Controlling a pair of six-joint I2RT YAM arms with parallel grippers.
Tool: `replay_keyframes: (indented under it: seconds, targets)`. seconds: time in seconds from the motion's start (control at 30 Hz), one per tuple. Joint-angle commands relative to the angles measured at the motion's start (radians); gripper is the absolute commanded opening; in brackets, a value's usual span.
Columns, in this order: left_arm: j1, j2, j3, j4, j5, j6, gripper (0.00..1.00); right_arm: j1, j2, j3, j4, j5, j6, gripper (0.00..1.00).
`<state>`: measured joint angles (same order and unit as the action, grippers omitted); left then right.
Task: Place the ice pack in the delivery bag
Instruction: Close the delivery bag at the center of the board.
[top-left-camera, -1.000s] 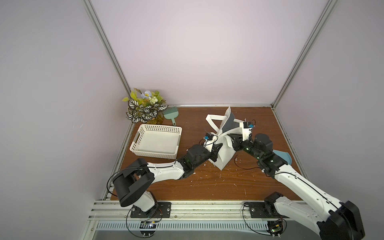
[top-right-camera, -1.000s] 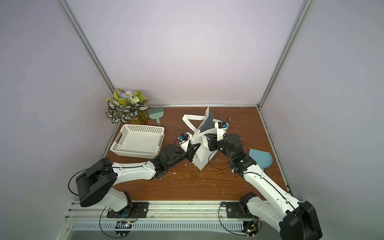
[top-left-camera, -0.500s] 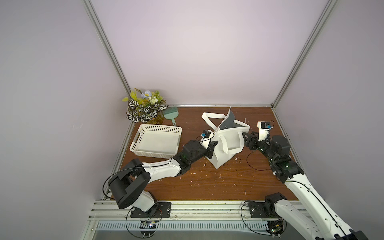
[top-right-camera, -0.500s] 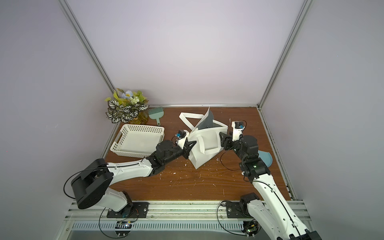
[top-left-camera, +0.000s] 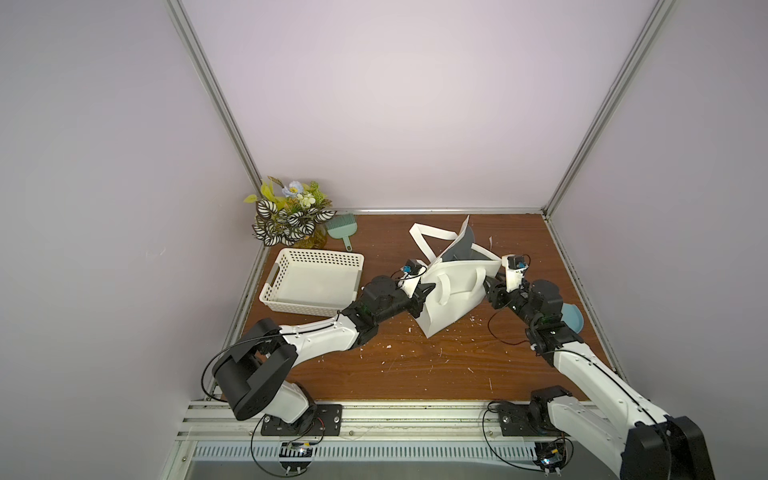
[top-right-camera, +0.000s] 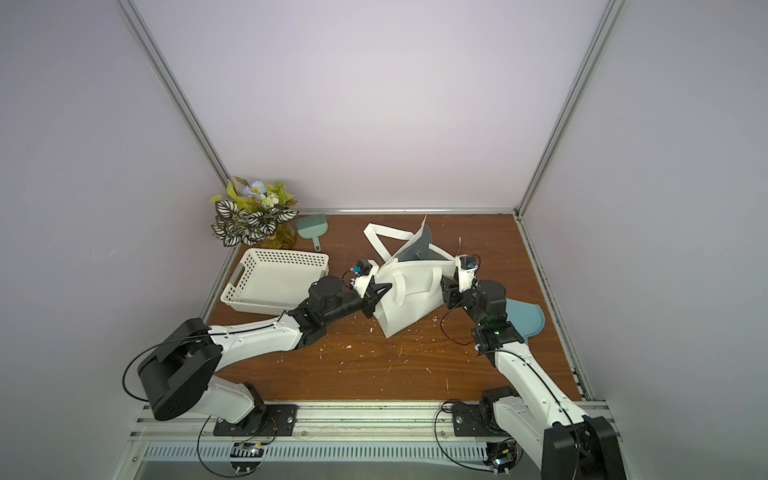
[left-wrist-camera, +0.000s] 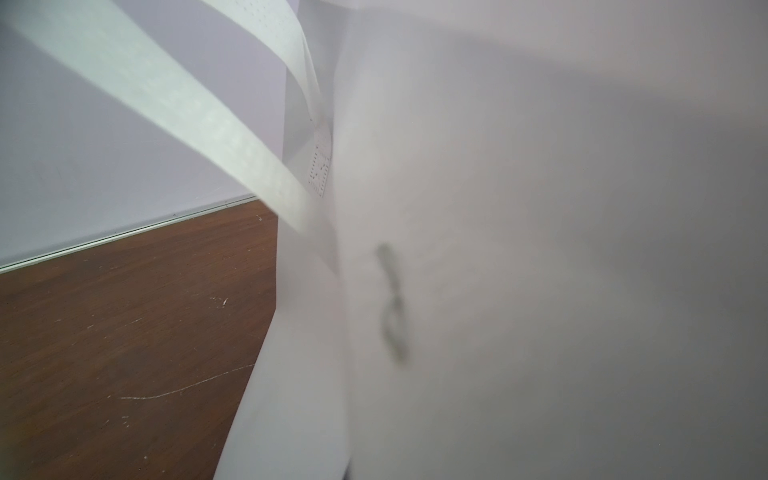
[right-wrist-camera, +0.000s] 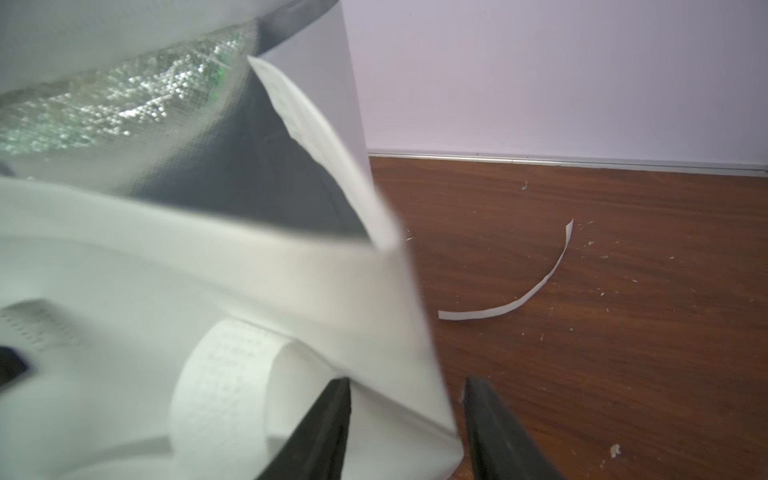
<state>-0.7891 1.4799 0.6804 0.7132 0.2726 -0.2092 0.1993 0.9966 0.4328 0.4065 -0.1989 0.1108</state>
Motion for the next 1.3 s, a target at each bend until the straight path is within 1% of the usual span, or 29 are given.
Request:
replay_keyframes:
  seconds: [0.0,0.07,0.1,0.17,0.27,0.37,0.4,0.43,0.47,0.53,0.6,0.67,0.73,0.77,0.83,0.87,0.9,0.93,1.03,1.1,1.2,1.27]
  targets:
    - [0.008,-0.017,0.026,-0.03,0.075,0.017,0.05,-0.013,0.071,0.035,0.19,-0.071,-0.02,0.41]
    - [0.008,-0.012,0.032,-0.038,0.091,0.022,0.05,-0.014,0.137,0.057,0.227,-0.111,-0.011,0.38]
    - [0.007,-0.009,0.036,-0.043,0.101,0.024,0.05,-0.013,0.167,0.063,0.259,-0.149,-0.002,0.34]
    - [0.008,-0.007,0.043,-0.053,0.112,0.027,0.05,-0.012,0.216,0.074,0.319,-0.184,0.026,0.27]
    - [0.008,0.0,0.057,-0.072,0.145,0.031,0.06,-0.007,0.278,0.096,0.374,-0.214,0.036,0.28]
    - [0.008,0.005,0.059,-0.083,0.147,0.033,0.1,-0.006,0.321,0.118,0.412,-0.232,0.043,0.28]
    - [0.008,0.005,0.06,-0.086,0.141,0.032,0.13,-0.006,0.331,0.127,0.416,-0.24,0.044,0.26]
    - [0.008,0.006,0.059,-0.087,0.14,0.034,0.2,-0.006,0.339,0.133,0.42,-0.246,0.044,0.25]
    - [0.008,0.008,0.059,-0.09,0.139,0.033,0.31,-0.006,0.346,0.138,0.427,-0.252,0.045,0.25]
    - [0.008,0.012,0.063,-0.095,0.136,0.034,0.27,-0.006,0.358,0.148,0.427,-0.25,0.047,0.27]
    - [0.008,0.018,0.064,-0.098,0.136,0.037,0.26,-0.006,0.369,0.155,0.43,-0.254,0.049,0.26]
    - [0.008,0.024,0.07,-0.103,0.132,0.036,0.18,-0.005,0.385,0.171,0.423,-0.265,0.051,0.25]
    - [0.009,0.024,0.073,-0.107,0.121,0.038,0.14,-0.001,0.388,0.177,0.416,-0.256,0.052,0.26]
    - [0.008,0.024,0.074,-0.107,0.11,0.037,0.1,0.0,0.384,0.182,0.406,-0.247,0.052,0.29]
    - [0.008,0.02,0.071,-0.102,0.089,0.035,0.06,0.005,0.367,0.195,0.361,-0.22,0.052,0.46]
    - [0.008,0.019,0.07,-0.1,0.081,0.034,0.03,0.008,0.35,0.201,0.328,-0.197,0.053,0.52]
    - [0.008,0.016,0.07,-0.098,0.07,0.03,0.0,0.01,0.331,0.21,0.291,-0.165,0.064,0.56]
    - [0.008,0.012,0.066,-0.09,0.059,0.026,0.0,0.012,0.309,0.222,0.252,-0.139,0.077,0.59]
    - [0.008,0.002,0.046,-0.048,0.046,0.018,0.0,0.018,0.227,0.271,0.082,-0.025,0.145,0.63]
    - [0.008,-0.003,0.04,-0.029,0.041,0.014,0.0,0.024,0.177,0.332,-0.087,0.057,0.218,0.63]
    - [0.007,0.0,0.043,-0.014,0.046,0.008,0.01,0.053,0.134,0.454,-0.335,0.109,0.283,0.63]
    - [0.008,0.003,0.046,-0.008,0.048,0.005,0.01,0.082,0.117,0.521,-0.454,0.119,0.306,0.63]
